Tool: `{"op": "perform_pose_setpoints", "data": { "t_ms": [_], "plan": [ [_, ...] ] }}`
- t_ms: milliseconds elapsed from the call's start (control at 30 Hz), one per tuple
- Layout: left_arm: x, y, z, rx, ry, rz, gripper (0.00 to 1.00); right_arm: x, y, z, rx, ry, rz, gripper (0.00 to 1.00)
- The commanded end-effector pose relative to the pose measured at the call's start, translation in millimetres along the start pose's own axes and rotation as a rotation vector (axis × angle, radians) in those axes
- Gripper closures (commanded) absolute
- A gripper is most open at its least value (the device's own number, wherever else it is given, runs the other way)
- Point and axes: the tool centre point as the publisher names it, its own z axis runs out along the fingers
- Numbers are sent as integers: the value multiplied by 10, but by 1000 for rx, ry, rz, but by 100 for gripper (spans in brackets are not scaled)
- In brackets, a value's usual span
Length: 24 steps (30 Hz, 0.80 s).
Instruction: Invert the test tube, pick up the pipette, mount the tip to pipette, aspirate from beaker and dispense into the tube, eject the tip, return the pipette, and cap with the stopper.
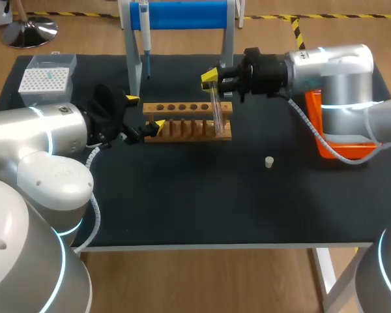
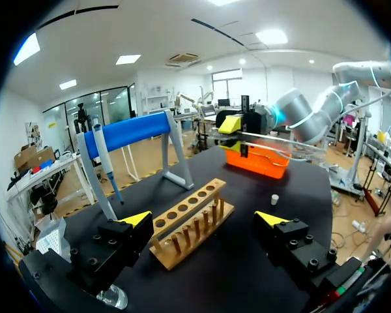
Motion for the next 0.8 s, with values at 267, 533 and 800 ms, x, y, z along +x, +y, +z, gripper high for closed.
{"op": "perform_pose_setpoints", "data": {
  "t_ms": [267,533,800],
  "plan": [
    [-7,12,-5,4,4,0,0,-10,13,-10,3,2,-7,100],
    [-7,12,-5,4,4,0,0,9,12,-18,-6,31,-15,100],
    [-7,12,-5,4,4,0,0,27,9,-34,-2,31,-11,100]
  ]
}}
